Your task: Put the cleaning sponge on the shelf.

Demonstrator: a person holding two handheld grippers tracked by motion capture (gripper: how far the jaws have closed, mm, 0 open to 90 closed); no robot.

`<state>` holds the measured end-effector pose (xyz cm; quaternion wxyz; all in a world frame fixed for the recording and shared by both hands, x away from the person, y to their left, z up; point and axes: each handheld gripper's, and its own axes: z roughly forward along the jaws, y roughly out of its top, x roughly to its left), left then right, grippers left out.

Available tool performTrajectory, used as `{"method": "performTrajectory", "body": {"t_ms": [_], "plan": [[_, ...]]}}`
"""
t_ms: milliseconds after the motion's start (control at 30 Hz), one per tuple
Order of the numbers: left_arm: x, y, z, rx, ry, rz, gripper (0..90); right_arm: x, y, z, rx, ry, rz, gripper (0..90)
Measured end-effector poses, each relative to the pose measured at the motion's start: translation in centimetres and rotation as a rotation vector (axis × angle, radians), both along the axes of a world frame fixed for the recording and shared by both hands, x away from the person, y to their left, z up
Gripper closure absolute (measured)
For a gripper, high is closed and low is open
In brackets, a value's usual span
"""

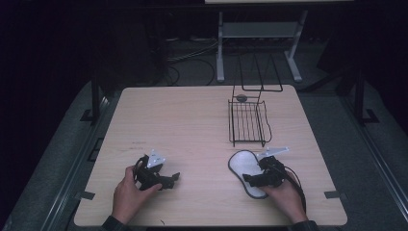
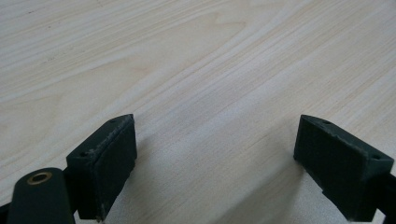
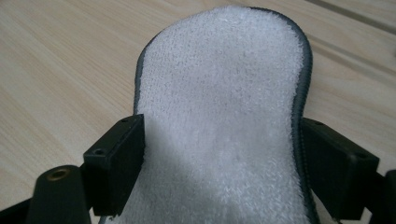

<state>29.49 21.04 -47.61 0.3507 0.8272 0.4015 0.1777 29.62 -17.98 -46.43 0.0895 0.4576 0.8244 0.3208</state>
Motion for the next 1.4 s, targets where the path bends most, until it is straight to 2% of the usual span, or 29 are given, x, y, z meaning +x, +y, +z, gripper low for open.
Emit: {"method": "performTrajectory", "body": {"t_ms": [133,333,767,800,1167,1400], "plan": [[0.0,0.0,0.0,0.000,0.000,0.000,12.4,-0.1,0.1,0.2,-0.021,-0.017,0.012,21.0],[0.0,0.0,0.0,0.000,0.000,0.000,12.3,-0.4,-0.4,1.0,-0.018,-0.061,0.010,33.7],[0.0,0.0,0.0,-0.001,0.000,0.001,12.4,-0.6,-1.7,2.3,0.072,-0.093,0.006,56.9],[0.0,0.0,0.0,-0.001,0.000,0.000,12.4,-0.6,-1.8,2.4,0.078,-0.107,0.014,58.6],[0.0,0.0,0.0,-0.001,0.000,0.001,12.3,-1.0,-2.7,3.6,0.166,-0.111,0.038,72.6],[0.0,0.0,0.0,-0.001,0.000,0.000,12.4,-1.5,-2.9,4.6,0.192,-0.154,0.057,81.9]]}}
